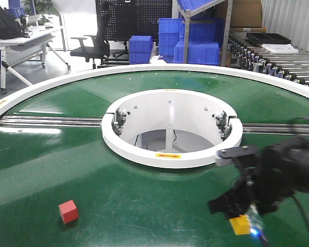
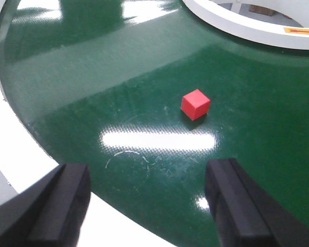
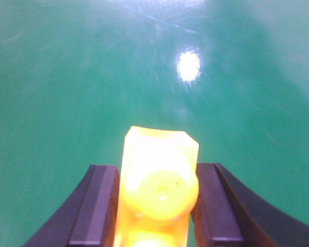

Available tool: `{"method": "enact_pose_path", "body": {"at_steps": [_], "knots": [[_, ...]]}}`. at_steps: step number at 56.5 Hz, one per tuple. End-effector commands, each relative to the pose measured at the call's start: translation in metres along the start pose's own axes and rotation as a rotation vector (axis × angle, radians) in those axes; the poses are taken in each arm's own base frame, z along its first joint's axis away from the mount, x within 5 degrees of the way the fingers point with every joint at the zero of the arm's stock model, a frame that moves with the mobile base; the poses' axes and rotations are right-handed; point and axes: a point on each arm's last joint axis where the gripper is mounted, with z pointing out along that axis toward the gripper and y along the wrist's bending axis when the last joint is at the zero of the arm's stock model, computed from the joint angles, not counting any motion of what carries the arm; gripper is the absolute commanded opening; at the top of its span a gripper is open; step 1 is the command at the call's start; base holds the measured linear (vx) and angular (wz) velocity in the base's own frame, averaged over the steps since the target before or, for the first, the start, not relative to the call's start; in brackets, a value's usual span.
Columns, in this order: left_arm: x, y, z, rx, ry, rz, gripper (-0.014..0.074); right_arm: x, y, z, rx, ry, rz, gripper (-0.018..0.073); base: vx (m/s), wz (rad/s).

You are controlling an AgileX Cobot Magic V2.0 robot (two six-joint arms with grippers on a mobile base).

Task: Pick red and yellow blocks into blue bin
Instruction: 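Lower the left gripper onto the red cube and close it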

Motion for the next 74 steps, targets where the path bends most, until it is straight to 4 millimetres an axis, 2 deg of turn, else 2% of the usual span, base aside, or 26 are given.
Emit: {"method": "enact_pose_path", "body": {"at_steps": [1,8,14,27,41,57,66,74], "knots": [[-0.018,-0.003,0.001,0.025,-0.091,0.012,0.0587,0.009,-0.003,-0.051,0.0,-0.178,-0.054,0.0226,0.0,0.0],[-0.029,-0.008,0.01,0.061,-0.043,0.044,0.0587,0.037,-0.005,-0.085,-0.005,-0.255,-0.113,0.0226,0.0,0.0],[-0.043,-0.014,0.029,0.113,0.008,0.078,0.0587,0.055,-0.004,-0.105,-0.023,-0.312,-0.143,0.0226,0.0,0.0],[-0.064,-0.024,0.091,0.196,0.157,0.138,0.0587,0.066,-0.005,-0.139,-0.023,-0.464,-0.166,0.0226,0.0,0.0],[-0.08,-0.028,0.17,0.213,0.312,0.145,0.0626,0.069,-0.006,-0.145,-0.022,-0.477,-0.165,0.0226,0.0,0.0],[-0.085,-0.049,0.254,0.281,0.377,0.316,0.0627,0.069,-0.006,-0.145,-0.022,-0.477,-0.165,0.0226,0.0,0.0],[-0.079,-0.057,0.293,0.334,0.469,0.389,0.0627,0.069,-0.006,-0.145,-0.022,-0.477,-0.165,0.0226,0.0,0.0],[-0.078,-0.06,0.319,0.372,0.507,0.454,0.0627,0.069,-0.006,-0.145,-0.022,-0.477,-0.165,0.0226,0.0,0.0]]}}
